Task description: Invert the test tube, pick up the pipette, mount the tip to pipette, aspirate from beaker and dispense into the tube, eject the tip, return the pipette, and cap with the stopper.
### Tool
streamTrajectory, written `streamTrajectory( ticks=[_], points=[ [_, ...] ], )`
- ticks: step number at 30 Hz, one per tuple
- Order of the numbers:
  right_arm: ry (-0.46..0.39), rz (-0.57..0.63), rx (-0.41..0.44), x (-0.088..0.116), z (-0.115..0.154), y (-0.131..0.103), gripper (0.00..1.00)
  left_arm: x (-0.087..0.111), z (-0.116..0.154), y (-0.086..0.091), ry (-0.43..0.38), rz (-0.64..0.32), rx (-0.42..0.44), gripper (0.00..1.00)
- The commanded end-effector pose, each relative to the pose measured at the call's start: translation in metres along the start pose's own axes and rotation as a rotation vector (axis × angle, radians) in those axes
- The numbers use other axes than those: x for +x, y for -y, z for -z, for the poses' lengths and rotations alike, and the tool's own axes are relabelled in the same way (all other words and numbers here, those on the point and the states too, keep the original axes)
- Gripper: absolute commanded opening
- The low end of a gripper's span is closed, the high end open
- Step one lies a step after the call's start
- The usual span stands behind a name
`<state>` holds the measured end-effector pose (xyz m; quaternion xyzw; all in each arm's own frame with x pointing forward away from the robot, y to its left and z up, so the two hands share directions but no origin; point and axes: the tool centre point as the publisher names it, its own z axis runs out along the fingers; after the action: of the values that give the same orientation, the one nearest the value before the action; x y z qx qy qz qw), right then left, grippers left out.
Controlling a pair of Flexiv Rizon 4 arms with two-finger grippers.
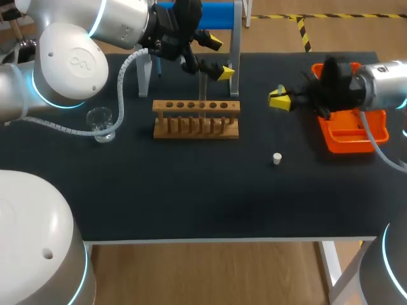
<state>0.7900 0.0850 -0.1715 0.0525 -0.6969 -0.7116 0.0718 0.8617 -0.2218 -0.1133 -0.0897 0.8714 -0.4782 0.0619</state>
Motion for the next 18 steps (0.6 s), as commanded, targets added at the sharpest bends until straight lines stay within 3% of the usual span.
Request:
streamTrajectory(
  ticks=[1,18],
  points=[
    [0.012,0.003,-0.003,0.020,0.017,0.001,0.00,0.000,0.002,0.000,-0.003,0.001,-0.004,1.00],
    [0.181,0.018,-0.003,0.039,0.065,0.036,0.00,0.000,0.002,0.000,-0.003,0.001,-0.004,1.00]
  ],
)
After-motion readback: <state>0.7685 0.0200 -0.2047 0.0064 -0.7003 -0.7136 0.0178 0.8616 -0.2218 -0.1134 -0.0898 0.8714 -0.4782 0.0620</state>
